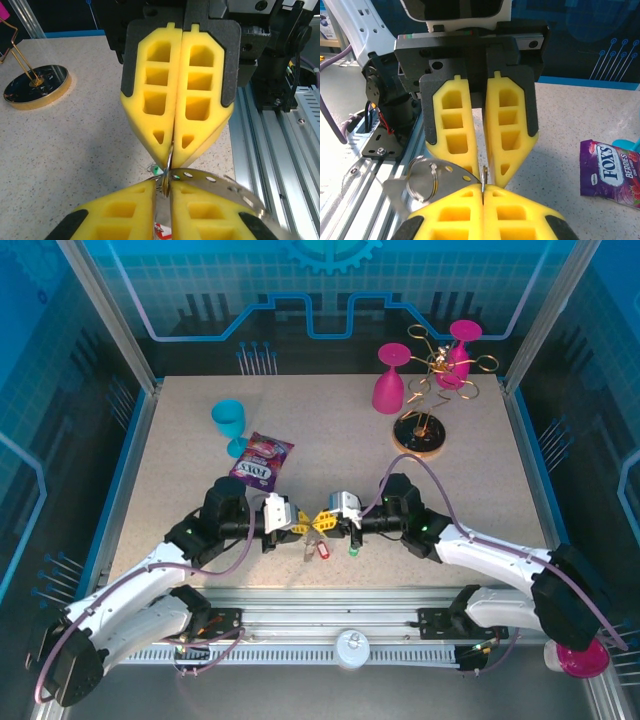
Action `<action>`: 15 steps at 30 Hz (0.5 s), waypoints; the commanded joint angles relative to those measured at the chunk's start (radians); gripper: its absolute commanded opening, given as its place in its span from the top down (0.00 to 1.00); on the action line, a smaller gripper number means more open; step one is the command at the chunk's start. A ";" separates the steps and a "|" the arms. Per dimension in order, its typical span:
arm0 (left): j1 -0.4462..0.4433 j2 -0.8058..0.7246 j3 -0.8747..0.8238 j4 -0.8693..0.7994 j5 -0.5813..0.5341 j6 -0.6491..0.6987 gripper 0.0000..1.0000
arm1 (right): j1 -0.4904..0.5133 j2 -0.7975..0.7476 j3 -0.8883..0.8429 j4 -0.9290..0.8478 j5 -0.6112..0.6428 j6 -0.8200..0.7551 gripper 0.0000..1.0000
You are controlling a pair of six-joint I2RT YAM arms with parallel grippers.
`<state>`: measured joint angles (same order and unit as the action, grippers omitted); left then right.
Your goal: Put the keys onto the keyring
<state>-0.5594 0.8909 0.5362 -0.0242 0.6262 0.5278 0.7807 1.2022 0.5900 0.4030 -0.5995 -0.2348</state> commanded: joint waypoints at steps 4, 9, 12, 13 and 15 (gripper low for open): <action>-0.005 0.000 0.004 0.040 0.041 -0.015 0.89 | 0.028 0.030 -0.009 0.092 -0.013 0.029 1.00; -0.005 -0.006 0.004 0.040 0.045 0.003 1.00 | 0.027 0.045 -0.010 0.083 -0.014 0.022 1.00; -0.006 -0.018 0.006 0.022 0.009 0.032 1.00 | 0.020 0.012 -0.005 -0.011 0.031 -0.034 0.94; -0.005 -0.022 0.006 0.016 -0.005 0.042 1.00 | 0.014 -0.004 -0.003 -0.057 0.053 -0.059 0.83; -0.006 -0.033 0.011 -0.013 -0.038 0.074 1.00 | -0.001 -0.052 0.012 -0.194 0.118 -0.133 0.69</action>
<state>-0.5598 0.8864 0.5358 -0.0444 0.6094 0.5446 0.7849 1.2060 0.5884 0.3687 -0.5571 -0.2729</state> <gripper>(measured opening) 0.049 0.269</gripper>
